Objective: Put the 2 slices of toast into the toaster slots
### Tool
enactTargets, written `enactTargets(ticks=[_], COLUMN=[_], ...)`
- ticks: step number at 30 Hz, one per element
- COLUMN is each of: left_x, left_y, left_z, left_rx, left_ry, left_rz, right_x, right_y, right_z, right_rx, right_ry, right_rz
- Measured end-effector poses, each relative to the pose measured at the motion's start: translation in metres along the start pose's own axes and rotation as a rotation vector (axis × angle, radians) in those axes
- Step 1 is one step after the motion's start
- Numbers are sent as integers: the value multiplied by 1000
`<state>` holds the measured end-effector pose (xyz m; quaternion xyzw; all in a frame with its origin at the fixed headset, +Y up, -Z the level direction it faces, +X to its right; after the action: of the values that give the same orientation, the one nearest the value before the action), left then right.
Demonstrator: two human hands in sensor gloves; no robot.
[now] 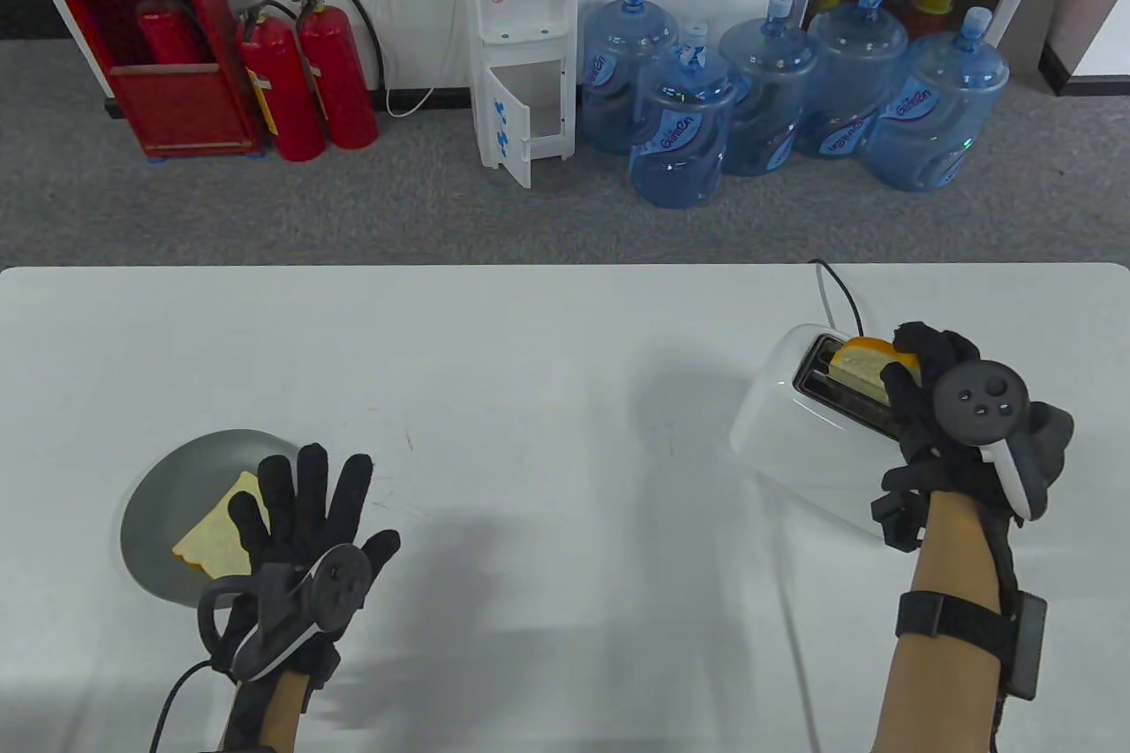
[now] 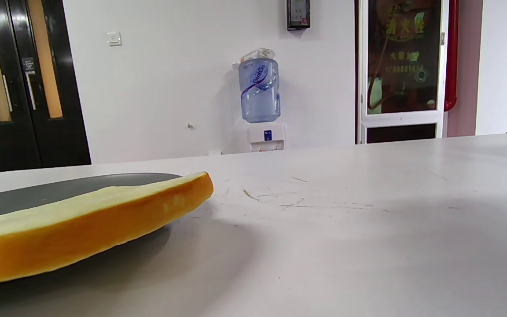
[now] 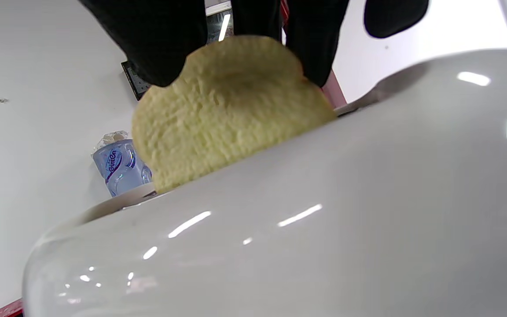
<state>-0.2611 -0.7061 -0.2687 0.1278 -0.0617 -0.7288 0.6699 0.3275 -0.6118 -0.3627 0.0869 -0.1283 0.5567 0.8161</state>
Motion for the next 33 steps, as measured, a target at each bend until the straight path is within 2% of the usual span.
enactTargets(ticks=[8,18,25,33], left_x=[1,0,-2,-2], left_y=[2,4,10,15], left_z=[1,3,5,5], left_rx=[11,24,50,66], left_ry=[6,25,33,30], left_rz=[8,30,42,43], right_x=[7,37,54,66], right_y=[11,37,70,111], right_z=[6,16,26,36], right_rx=[-3,27,108,201], right_ry=[-9,-88,-165,-199], right_rz=[11,7,23,36])
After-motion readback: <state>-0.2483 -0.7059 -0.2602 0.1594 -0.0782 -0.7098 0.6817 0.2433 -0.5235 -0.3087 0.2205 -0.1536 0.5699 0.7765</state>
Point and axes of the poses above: the tracker on the back of each hand, its own y axis roughly to the thumb side, its own z axis roughly from the fingertips to the wrist, x = y × z, the point moved 2 cm from there along -z, roughly from the wrist to the fingertips, and after that the axes turned 14 degrees about x, right-handed, at the moved point
